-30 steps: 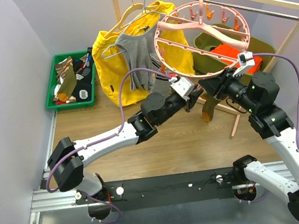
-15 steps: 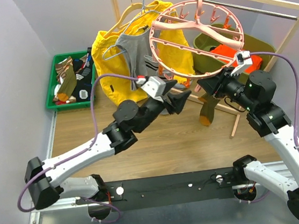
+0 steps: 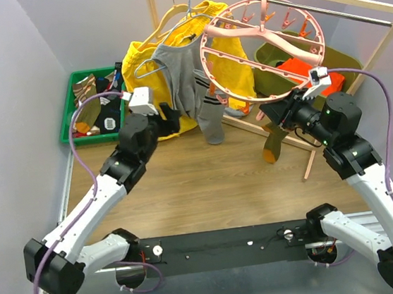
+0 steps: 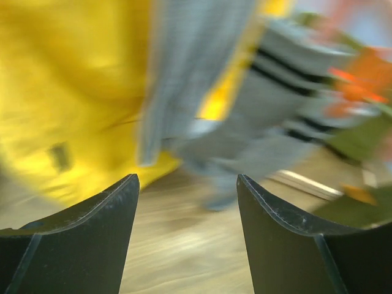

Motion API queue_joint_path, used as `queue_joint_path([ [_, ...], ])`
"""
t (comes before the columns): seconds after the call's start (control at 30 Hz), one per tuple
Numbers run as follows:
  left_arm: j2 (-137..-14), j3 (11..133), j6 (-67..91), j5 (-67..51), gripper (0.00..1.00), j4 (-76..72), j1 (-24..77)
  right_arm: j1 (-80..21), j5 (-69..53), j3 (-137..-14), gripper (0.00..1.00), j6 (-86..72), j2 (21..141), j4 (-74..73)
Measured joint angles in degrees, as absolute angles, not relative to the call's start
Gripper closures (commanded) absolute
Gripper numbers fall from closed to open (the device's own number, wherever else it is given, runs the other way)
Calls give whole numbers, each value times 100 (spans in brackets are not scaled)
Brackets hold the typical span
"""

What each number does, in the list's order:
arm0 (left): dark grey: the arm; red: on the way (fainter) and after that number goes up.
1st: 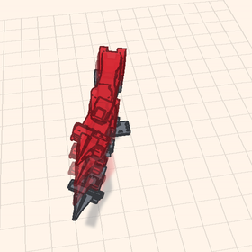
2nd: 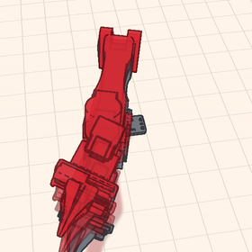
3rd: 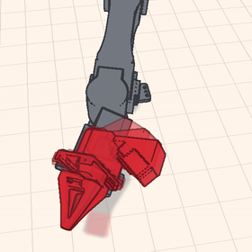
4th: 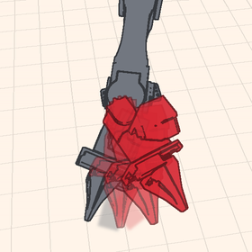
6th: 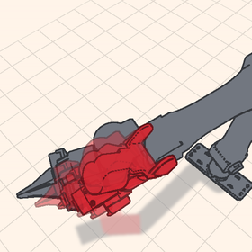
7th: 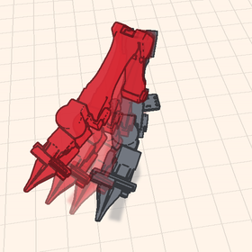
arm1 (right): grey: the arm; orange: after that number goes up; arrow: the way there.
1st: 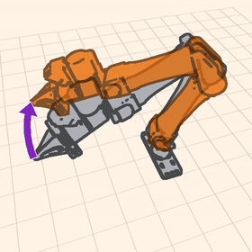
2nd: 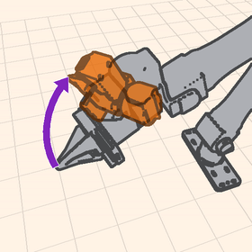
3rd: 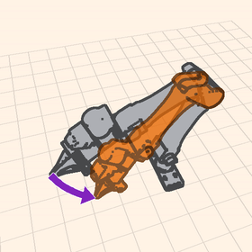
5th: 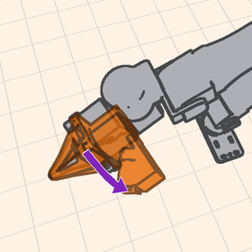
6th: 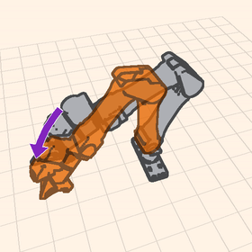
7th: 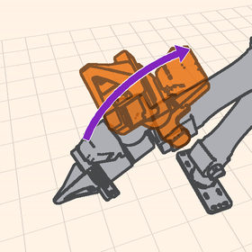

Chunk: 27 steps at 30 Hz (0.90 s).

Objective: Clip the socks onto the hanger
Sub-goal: Pick up the sock from the bin.

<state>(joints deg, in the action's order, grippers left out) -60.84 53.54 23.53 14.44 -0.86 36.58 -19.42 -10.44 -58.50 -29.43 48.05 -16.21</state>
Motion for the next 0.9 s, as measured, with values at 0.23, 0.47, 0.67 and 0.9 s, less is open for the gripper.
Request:
queue_joint_path([
  [0.23, -6305, 5334, 2375, 1227, 27, 336, 1715, -1942, -963, -5850, 99, -2738, 4790, -1645],
  [0.47, -7550, 5859, 2097, 1179, 28, 349, 224, -1942, -1026, -5830, 99, -2687, 4707, -1636],
  [0.67, -9198, 7131, 1782, 1247, 28, 283, -381, -1942, -1168, -5800, 99, -2668, 4672, -1616],
  [0.9, -11463, 9629, 1358, 1417, 28, 617, -738, -1942, -1295, -5800, 99, -2543, 4641, -1614],
])
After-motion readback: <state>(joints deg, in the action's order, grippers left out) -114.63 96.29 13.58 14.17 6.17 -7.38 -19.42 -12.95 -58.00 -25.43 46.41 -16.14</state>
